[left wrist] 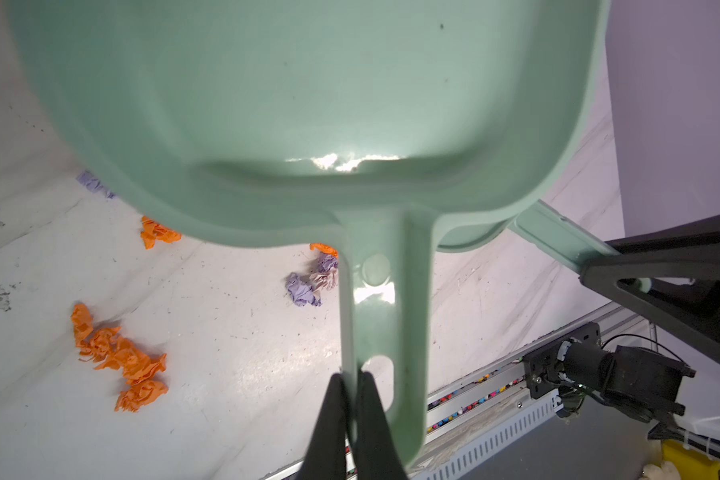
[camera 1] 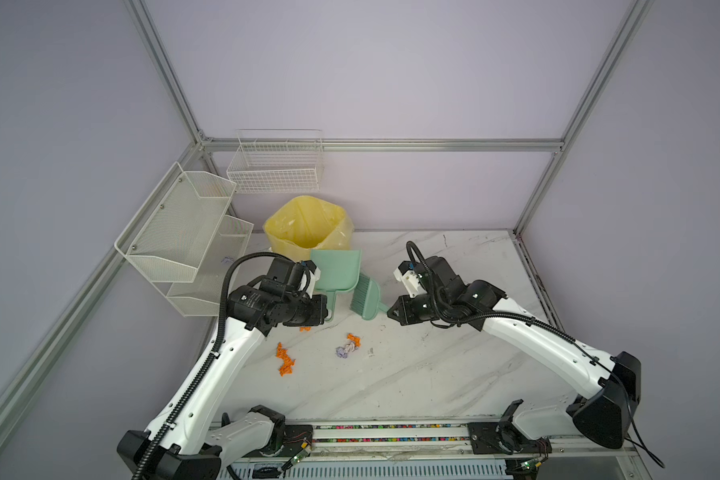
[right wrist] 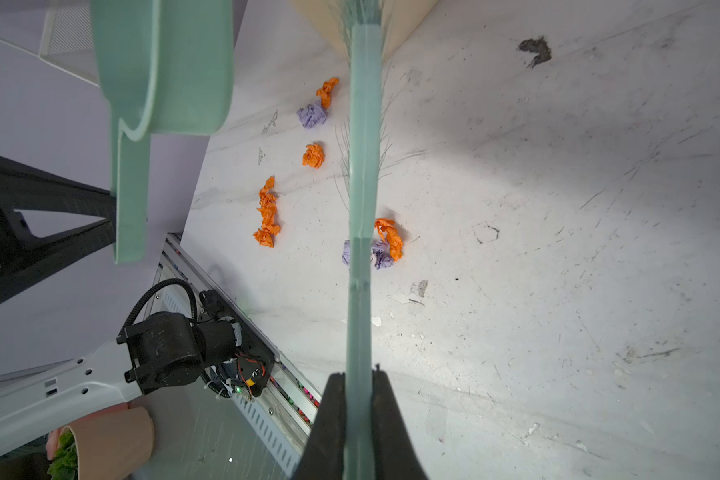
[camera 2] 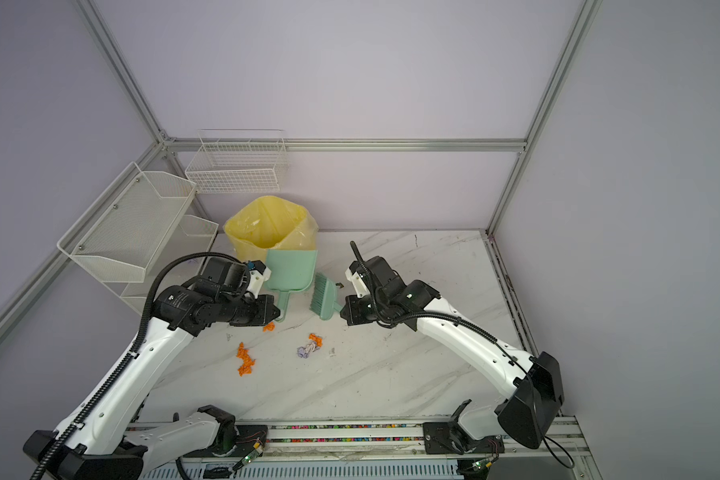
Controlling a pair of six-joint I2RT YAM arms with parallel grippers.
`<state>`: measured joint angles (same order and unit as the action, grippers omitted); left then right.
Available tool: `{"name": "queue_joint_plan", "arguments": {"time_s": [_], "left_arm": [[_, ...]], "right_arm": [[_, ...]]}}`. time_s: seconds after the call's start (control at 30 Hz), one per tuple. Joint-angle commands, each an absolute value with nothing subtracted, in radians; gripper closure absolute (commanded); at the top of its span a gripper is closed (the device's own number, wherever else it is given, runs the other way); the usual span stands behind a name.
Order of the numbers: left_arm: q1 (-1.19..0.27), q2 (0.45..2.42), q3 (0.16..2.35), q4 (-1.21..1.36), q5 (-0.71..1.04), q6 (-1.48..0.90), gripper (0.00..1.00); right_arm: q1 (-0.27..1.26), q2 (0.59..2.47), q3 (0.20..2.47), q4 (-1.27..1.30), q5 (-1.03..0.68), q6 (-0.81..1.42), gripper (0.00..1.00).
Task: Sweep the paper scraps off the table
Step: 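Lower the empty dustpan near the remaining scraps while the right gripper brings the brush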
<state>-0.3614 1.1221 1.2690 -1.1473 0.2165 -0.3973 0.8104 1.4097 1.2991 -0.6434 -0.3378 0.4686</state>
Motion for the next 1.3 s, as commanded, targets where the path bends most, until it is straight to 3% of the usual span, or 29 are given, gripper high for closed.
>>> {"name": "queue_joint_plan", "arguments": {"time_s": [0.0, 0.87, 1.27], "left_arm": [[-0.367, 1.077, 1.216, -1.159, 0.189, -0.354, 1.00], [-0.366, 0.996, 1.095, -1.189, 0.132, -0.352, 1.00], [-0.367, 0.999, 1.073, -1.186, 0.146, -0.345, 1.00]], "right_arm": [[0.851, 1.431, 1.312, -0.641, -0.331, 0.505, 1.00], [1.019, 1.474, 1.266, -0.646, -0.418, 0.661, 1.00], [1.025, 1.564, 1.251, -0.632, -0.428, 0.688, 1.00]]}}
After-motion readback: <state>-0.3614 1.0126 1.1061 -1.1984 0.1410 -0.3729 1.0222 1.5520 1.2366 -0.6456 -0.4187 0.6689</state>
